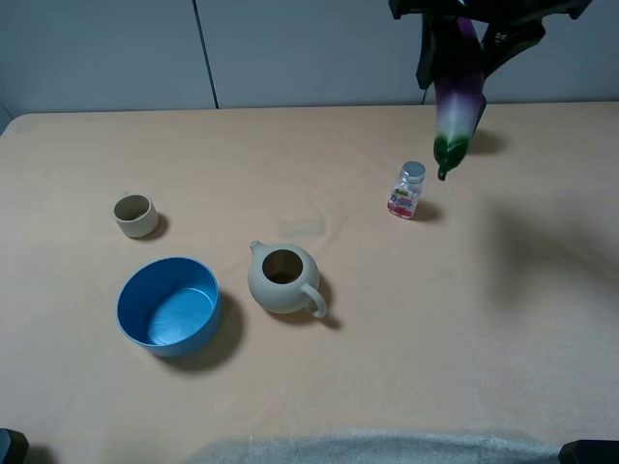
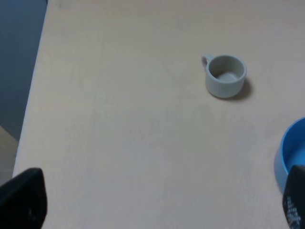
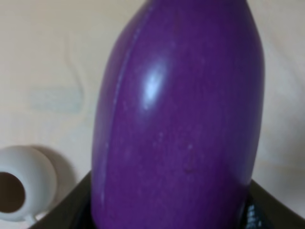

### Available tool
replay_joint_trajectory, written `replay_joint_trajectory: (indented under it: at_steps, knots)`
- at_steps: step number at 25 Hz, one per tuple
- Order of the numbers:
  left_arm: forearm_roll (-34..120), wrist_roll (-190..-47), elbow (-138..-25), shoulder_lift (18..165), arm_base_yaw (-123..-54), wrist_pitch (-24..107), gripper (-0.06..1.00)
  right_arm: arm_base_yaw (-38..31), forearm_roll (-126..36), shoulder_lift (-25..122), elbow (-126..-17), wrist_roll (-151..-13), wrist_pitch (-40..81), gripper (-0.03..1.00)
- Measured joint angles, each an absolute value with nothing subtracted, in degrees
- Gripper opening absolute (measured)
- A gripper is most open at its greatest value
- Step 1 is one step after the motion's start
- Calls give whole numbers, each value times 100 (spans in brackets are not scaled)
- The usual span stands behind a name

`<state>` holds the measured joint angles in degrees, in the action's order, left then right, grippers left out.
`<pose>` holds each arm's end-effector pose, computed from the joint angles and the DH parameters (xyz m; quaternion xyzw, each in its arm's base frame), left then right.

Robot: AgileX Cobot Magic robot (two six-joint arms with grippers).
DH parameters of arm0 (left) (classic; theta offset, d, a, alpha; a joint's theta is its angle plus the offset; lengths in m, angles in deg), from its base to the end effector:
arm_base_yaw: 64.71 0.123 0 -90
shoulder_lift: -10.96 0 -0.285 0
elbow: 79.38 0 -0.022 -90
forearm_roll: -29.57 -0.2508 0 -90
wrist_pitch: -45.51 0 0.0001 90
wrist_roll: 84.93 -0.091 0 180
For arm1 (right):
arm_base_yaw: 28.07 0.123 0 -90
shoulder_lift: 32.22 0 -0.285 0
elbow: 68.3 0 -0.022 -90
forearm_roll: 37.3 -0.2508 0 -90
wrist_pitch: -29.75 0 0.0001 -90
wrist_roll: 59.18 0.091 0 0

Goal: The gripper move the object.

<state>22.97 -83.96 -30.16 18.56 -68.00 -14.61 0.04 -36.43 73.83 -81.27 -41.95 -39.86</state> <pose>-0.0033 0.0093 0.2755 0.0156 0.8508 0.0381 0.5239 0.3159 0.1673 0.3185 -0.0953 0.9840 0.0511 0.1417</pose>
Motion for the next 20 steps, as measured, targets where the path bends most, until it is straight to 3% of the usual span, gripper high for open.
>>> replay_joint_trajectory:
  at_steps: [20]
  knots:
    - [2297,-8396,-3016,1856,-6800,-1461,99,689,-4119,9074,-10155,-4189,-3994,38]
